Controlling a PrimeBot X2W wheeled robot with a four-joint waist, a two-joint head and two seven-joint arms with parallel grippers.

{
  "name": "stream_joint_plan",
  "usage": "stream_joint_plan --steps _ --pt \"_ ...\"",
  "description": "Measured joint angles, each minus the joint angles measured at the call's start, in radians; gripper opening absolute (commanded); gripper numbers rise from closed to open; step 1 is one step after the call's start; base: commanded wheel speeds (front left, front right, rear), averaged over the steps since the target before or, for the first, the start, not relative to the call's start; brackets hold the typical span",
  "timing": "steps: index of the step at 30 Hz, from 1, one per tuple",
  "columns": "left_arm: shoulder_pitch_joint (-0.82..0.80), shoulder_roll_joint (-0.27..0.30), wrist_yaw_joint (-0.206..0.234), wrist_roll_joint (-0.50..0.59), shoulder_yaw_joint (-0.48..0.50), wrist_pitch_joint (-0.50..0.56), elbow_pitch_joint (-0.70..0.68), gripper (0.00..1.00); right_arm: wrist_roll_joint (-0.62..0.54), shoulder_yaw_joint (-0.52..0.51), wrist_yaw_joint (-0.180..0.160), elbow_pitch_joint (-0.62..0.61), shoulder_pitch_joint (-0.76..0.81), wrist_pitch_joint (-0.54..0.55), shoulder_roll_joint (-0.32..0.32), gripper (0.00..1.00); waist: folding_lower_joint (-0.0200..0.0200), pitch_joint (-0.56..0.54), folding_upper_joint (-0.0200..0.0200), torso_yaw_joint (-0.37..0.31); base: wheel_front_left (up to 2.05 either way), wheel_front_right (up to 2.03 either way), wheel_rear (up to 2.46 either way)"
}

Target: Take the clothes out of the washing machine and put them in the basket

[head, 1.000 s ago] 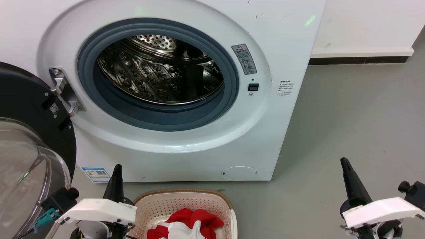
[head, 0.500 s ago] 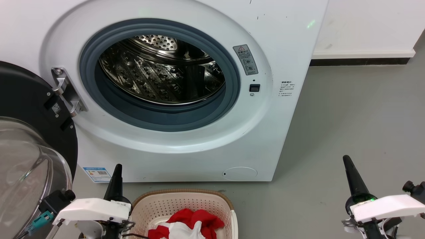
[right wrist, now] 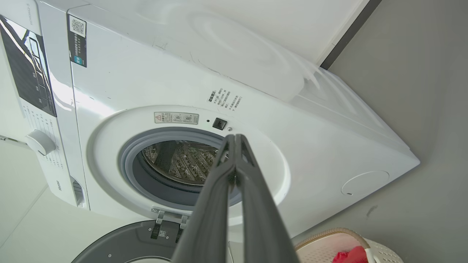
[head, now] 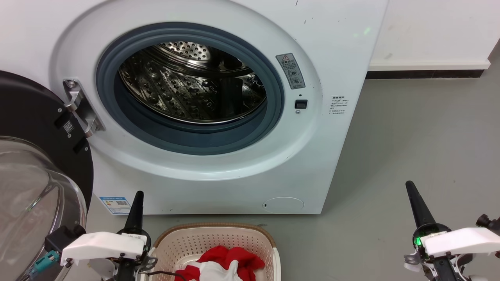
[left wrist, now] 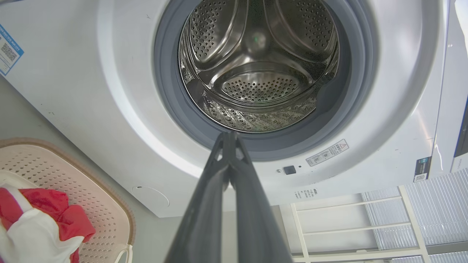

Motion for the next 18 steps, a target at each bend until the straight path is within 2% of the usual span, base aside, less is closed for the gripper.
stream_joint_plan --steps 18 --pt "-0.007 -0.006 -0.026 -0.184 0.021 0.042 0.011 0.00 0.188 -0.019 0.000 0.030 -0.019 0.029 0.000 0.00 0.0000 -0.005 0.0000 0.007 0.00 0.00 0.00"
